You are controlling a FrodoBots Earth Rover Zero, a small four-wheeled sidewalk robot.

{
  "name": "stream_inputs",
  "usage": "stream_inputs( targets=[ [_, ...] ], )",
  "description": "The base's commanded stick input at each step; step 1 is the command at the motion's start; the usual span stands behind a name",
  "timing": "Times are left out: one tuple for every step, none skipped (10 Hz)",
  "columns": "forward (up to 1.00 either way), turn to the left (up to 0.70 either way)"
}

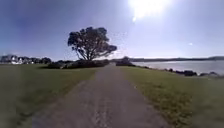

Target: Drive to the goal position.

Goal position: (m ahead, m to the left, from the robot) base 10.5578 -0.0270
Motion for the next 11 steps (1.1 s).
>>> stream_inputs(
  targets=[
    [1.0,0.0],
    [1.0,0.0],
    [1.0,0.0],
    [1.0,0.0],
    [1.0,0.0],
    [1.0,0.0],
    [1.0,0.0],
    [1.0,0.0],
    [1.0,0.0],
    [1.0,0.0],
    [1.0,0.0]
  ],
)
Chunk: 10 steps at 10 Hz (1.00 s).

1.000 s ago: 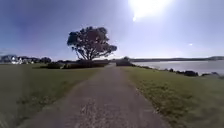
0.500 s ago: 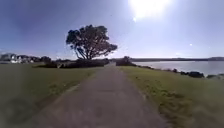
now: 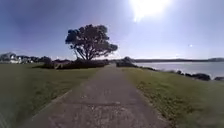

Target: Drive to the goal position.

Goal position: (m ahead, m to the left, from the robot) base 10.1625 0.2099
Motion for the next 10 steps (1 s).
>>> stream_inputs(
  targets=[
    [1.0,0.0],
    [1.0,0.0],
    [1.0,0.0],
    [1.0,0.0],
    [1.0,0.0],
    [1.0,0.0],
    [1.0,0.0],
    [1.0,0.0],
    [1.0,0.0],
    [1.0,0.0]
  ],
)
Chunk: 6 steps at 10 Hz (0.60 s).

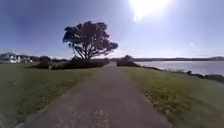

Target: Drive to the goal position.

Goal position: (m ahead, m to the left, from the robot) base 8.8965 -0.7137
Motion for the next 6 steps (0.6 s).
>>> stream_inputs(
  targets=[
    [1.0,0.0],
    [1.0,0.0],
    [1.0,0.0],
    [1.0,0.0],
    [1.0,0.0],
    [1.0,0.0]
  ],
)
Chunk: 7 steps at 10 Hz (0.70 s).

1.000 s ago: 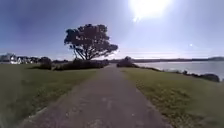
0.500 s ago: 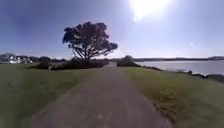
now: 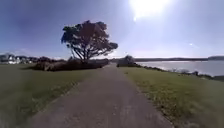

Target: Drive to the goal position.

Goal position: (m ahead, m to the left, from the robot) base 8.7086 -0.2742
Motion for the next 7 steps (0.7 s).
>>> stream_inputs(
  targets=[
    [1.0,0.0],
    [1.0,0.0],
    [1.0,0.0],
    [1.0,0.0],
    [1.0,0.0],
    [1.0,0.0],
    [1.0,0.0]
  ],
)
